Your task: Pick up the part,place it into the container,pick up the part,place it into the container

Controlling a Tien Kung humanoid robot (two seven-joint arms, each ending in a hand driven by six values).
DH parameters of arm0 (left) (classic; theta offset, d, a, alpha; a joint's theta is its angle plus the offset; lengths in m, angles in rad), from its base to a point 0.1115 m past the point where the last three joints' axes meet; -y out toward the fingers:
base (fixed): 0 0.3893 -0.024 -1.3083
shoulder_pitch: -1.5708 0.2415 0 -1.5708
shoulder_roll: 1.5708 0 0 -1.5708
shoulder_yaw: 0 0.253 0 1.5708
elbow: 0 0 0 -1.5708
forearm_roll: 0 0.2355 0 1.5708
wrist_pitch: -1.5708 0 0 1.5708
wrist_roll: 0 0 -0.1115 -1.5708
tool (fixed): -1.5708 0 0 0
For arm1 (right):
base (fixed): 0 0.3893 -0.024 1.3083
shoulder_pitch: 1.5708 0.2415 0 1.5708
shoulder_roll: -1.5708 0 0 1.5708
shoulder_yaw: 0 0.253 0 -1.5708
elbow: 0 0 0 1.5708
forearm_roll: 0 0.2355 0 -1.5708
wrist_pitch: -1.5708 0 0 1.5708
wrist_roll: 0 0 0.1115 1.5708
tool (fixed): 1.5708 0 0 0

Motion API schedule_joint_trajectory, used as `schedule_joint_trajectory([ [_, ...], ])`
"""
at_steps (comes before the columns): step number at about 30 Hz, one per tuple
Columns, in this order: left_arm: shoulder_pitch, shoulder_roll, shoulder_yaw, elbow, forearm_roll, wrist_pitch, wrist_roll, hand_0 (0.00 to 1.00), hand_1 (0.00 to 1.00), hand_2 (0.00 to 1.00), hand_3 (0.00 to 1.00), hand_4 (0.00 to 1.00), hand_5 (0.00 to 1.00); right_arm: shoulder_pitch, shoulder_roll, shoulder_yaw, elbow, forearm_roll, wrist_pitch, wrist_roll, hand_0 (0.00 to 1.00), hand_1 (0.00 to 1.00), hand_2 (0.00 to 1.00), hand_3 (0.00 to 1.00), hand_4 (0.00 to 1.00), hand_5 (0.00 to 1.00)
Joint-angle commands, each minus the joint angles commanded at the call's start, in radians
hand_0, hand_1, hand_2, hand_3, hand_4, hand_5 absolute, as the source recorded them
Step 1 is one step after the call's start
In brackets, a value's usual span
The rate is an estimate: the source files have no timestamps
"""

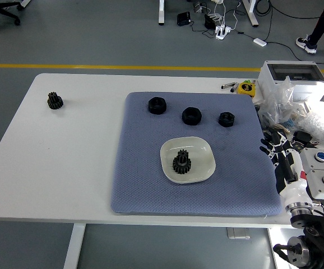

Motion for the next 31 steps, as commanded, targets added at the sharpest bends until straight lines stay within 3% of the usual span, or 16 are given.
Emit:
schedule_joint_trajectory([
  [19, 0.004, 0.002, 0.004, -0.001, -0.004, -0.001, 0.002, 0.726, 0.721, 0.777, 0.632, 0.701, 0.614, -0.002, 0.007, -0.008, -0.004, 0.005, 0.001, 0.008, 0.888, 0.847, 0.845, 0.844, 0.998, 0.786],
  [20, 0.004, 0.003, 0.005, -0.001, -0.005, -0.001, 0.001, 0.726, 0.721, 0.777, 0.631, 0.702, 0.613, -0.002, 0.007, -0.008, -0.004, 0.004, 0.002, 0.007, 0.937, 0.876, 0.882, 0.894, 0.998, 0.808],
  [25, 0.003, 0.003, 0.005, -0.001, -0.005, -0.002, 0.001, 0.726, 0.721, 0.777, 0.631, 0.702, 0.613, -0.001, 0.007, -0.005, -0.004, -0.002, 0.011, 0.0, 0.937, 0.876, 0.882, 0.894, 0.998, 0.808],
  [26, 0.003, 0.003, 0.006, -0.001, -0.005, -0.002, 0.001, 0.726, 0.721, 0.777, 0.632, 0.701, 0.611, -0.001, 0.007, -0.005, -0.004, -0.003, 0.013, 0.0, 0.998, 0.915, 0.925, 0.946, 0.998, 0.91],
  [31, 0.001, 0.002, 0.007, -0.002, -0.007, -0.001, 0.0, 0.726, 0.721, 0.777, 0.632, 0.701, 0.611, -0.001, 0.007, -0.005, -0.007, -0.001, 0.03, 0.009, 0.998, 0.915, 0.925, 0.946, 0.998, 0.91],
])
